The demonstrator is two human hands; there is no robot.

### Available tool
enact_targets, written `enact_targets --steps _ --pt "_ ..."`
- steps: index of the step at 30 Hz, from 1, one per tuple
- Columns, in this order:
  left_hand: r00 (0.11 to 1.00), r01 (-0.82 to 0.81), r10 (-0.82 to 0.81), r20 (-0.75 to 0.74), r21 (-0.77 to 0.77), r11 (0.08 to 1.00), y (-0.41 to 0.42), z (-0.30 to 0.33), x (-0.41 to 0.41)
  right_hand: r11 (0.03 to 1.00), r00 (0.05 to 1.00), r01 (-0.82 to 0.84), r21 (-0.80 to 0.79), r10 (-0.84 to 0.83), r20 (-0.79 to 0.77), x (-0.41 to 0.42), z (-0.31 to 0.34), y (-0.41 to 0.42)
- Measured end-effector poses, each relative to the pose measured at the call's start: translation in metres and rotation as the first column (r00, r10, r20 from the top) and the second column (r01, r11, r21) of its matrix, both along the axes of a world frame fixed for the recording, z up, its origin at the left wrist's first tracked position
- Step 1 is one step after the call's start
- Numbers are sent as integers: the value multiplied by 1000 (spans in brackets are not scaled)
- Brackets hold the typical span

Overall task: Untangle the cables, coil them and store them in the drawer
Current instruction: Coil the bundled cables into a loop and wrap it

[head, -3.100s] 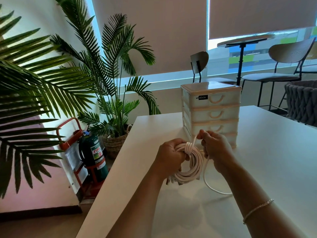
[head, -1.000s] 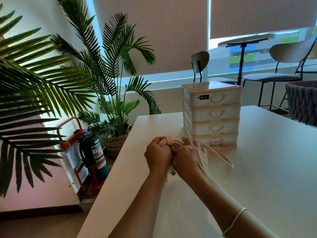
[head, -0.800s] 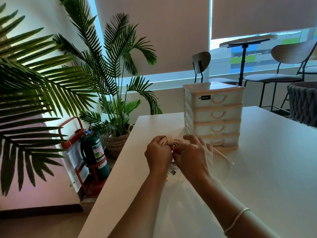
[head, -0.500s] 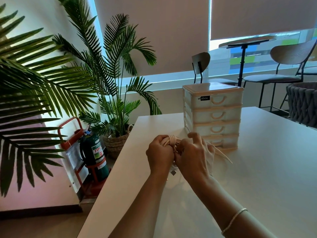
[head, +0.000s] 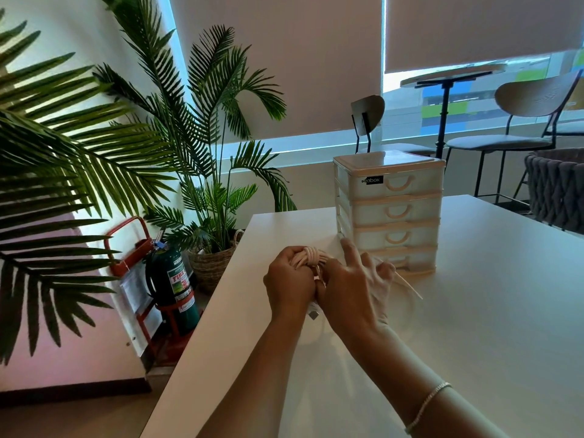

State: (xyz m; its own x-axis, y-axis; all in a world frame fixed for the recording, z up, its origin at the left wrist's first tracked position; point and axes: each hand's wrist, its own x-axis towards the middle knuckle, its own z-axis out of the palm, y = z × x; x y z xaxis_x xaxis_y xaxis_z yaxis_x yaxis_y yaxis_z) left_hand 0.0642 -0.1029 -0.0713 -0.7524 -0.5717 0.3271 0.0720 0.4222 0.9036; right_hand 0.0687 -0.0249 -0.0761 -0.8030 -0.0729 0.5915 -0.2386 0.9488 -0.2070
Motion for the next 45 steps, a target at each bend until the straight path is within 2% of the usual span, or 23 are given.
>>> enact_targets --steps 4,10,14,17,22,26,28,31,36,39,41,45 --pt "999 25 -26 20 35 999 1 1 1 999 998 -15 -50 12 -57 0 1 1" --pt "999 54 -54 9 3 999 3 1 3 993 999 -35 -112 32 -29 -1 0 1" --pt "997 76 -77 -14 -73 994 5 -2 5 991 987 -90 -96 102 128 -4 5 10" --pt "996 78 -81 -33 -99 992 7 -4 6 973 971 -87 -214 131 199 -6 11 14" --pt "996 74 -81 -23 -228 971 8 -8 7 969 910 -73 -235 162 382 -13 12 20" --pt "999 16 -27 -23 -366 931 5 -8 6 934 834 -105 -343 270 480 -14 15 25" --pt "997 -45 12 -79 -425 904 2 -9 7 863 746 -128 -488 408 527 -11 20 26" --pt "982 -146 81 -170 -419 896 -6 -8 4 699 596 -165 -695 632 495 -4 27 30" --pt "976 -209 177 -128 -323 923 -24 -8 0 474 489 -314 -823 823 288 7 32 32" --pt "970 -237 215 -113 -241 941 -40 -10 -4 357 361 -343 -869 904 229 7 34 37" --pt "968 -246 226 -105 -249 937 -45 -12 -5 382 336 -330 -863 902 271 5 36 42" --pt "960 -279 262 -96 -313 908 -45 -14 -6 607 531 -394 -690 763 369 -3 39 54"
